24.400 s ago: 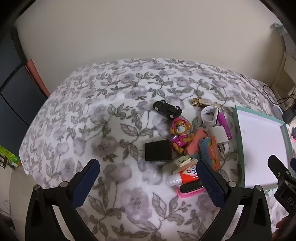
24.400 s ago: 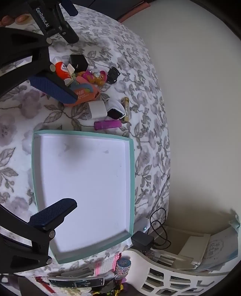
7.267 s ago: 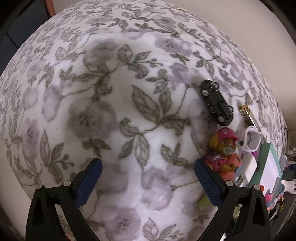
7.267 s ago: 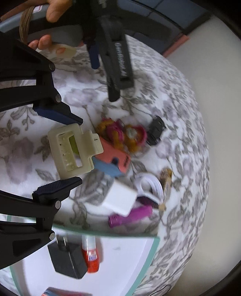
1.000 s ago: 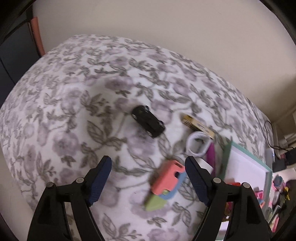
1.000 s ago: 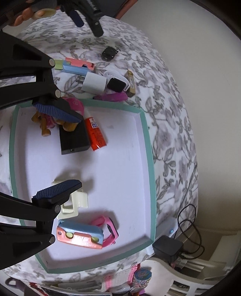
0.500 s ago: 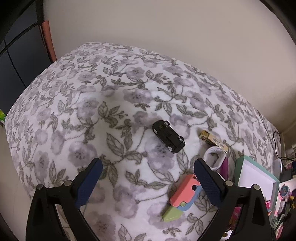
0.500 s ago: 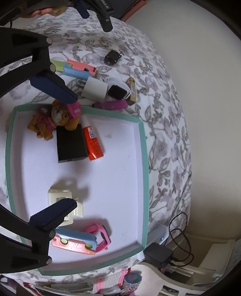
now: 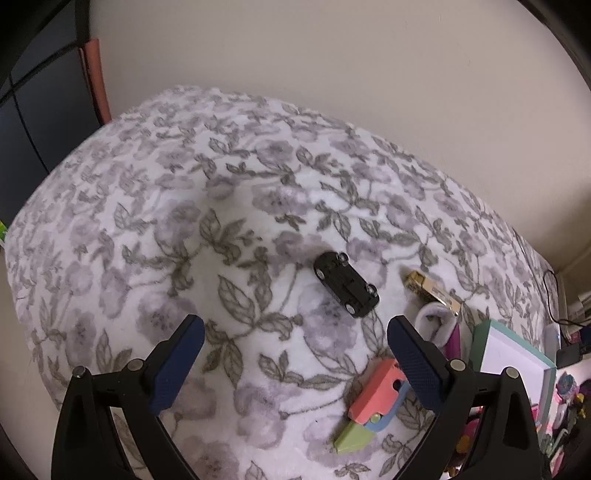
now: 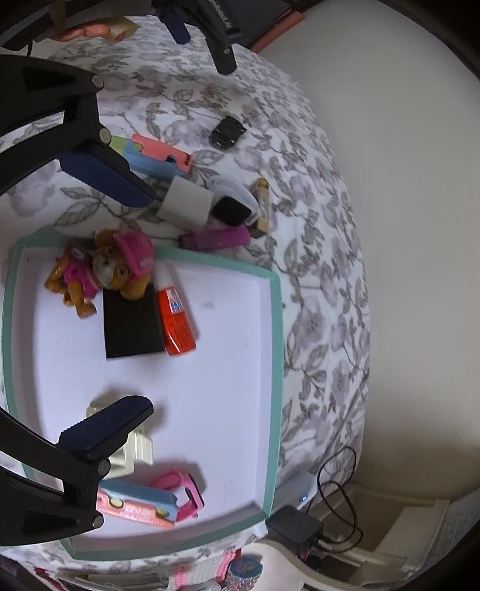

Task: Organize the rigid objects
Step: 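Move both open tools back over the pile of items, then grasp the pink-blue toy knife with the left tool while the right tool grasps the white charger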

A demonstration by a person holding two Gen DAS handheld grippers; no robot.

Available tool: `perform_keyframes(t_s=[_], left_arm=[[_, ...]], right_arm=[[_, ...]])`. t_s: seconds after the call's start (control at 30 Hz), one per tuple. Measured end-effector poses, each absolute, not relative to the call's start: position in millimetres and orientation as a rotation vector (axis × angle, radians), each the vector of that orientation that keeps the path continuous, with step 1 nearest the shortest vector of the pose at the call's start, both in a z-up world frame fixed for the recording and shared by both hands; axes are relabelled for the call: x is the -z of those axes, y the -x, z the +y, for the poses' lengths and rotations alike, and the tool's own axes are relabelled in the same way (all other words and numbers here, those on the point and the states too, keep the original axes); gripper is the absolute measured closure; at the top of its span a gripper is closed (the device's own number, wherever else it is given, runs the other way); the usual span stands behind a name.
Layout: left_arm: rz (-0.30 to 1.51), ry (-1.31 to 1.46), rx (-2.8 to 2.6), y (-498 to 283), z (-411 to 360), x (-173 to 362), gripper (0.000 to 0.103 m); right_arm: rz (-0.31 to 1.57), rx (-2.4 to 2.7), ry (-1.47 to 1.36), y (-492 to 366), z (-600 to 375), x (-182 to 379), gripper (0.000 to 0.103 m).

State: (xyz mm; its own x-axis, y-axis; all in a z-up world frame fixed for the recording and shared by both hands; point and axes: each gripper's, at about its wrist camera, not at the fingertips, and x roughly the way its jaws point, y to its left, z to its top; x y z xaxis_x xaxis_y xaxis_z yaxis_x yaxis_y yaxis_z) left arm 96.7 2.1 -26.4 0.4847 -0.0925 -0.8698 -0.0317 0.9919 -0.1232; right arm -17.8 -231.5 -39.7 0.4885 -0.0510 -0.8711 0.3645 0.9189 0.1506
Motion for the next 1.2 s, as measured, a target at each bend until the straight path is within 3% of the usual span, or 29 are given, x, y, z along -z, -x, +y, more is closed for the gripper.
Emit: perform_keyframes(t_s=[0.37, 1.2], left_arm=[[1.227, 0.006, 0.159, -96, -43, 67, 0.004], [1.335, -0.197, 0.267, -91, -99, 104, 0.006]], right_arm=[[1.048, 0.233, -0.354, 4, -219, 43, 0.0], [1.017, 0.341, -0.409, -28, -234, 38, 0.0]])
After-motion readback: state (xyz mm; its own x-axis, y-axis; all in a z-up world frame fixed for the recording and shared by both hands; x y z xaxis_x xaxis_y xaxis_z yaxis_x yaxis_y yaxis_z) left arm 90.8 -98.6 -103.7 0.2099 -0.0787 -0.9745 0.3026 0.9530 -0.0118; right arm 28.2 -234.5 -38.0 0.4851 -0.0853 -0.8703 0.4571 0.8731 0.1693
